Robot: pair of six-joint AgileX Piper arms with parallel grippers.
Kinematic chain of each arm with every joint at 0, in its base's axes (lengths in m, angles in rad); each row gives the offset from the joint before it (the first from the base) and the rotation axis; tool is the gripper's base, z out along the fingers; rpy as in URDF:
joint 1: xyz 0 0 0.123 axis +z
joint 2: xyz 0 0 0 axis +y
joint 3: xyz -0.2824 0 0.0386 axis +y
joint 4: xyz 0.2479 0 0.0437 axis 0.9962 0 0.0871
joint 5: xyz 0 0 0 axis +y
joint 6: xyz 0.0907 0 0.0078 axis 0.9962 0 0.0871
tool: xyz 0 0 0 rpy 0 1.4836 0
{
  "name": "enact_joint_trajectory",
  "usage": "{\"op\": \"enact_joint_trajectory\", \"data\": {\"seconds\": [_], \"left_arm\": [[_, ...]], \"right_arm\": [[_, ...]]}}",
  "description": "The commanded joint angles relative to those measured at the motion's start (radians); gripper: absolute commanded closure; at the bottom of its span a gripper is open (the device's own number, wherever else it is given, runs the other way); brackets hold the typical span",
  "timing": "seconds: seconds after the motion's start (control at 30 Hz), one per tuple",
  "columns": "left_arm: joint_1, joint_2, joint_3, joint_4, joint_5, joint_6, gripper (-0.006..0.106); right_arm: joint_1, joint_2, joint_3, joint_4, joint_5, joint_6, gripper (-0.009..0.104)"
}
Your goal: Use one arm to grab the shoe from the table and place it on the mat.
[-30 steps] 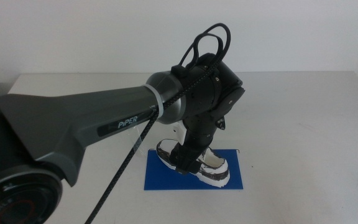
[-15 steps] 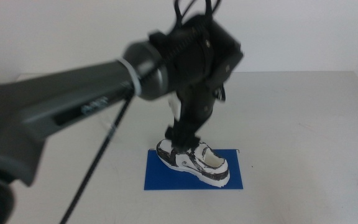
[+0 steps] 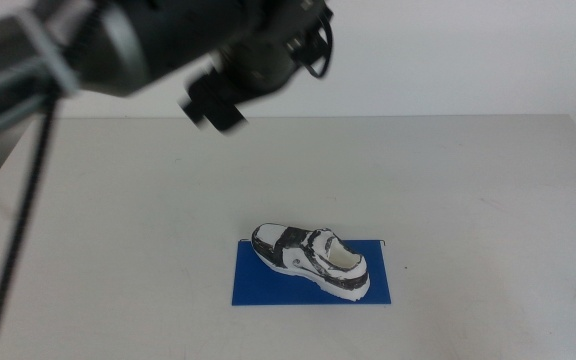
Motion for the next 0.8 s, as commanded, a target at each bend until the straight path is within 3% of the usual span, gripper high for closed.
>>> {"op": "enact_joint_trajectory", "data": {"seconds": [0.0, 0.1, 0.3, 0.5, 0.6, 0.77], "left_arm": [[0.001, -0.085, -0.033, 0.116, 0.075, 0.137, 0.015], [0.001, -0.120, -0.033, 0.160, 0.075, 0.262, 0.015], [0.027, -0.161, -0.033, 0.150, 0.075, 0.591, 0.015], [0.191, -0.238, -0.033, -0.053, 0.046, 0.981, 0.015], [0.272, -0.307, 0.008, -0.118, -0.034, 1.064, 0.015], [0.395, -0.490, 0.238, -0.151, -0.340, 1.119, 0.015]], "right_arm": [[-0.005, -0.020, -0.010, -0.008, -0.079, -0.013, 0.029], [-0.005, -0.020, -0.010, -0.008, -0.079, -0.013, 0.029], [-0.005, -0.020, -0.010, -0.008, -0.079, -0.013, 0.029], [-0.005, -0.020, -0.010, -0.008, -0.079, -0.013, 0.029], [-0.005, -0.020, -0.010, -0.008, -0.079, -0.013, 0.029], [-0.005, -0.020, -0.010, -0.008, -0.079, -0.013, 0.029]]}}
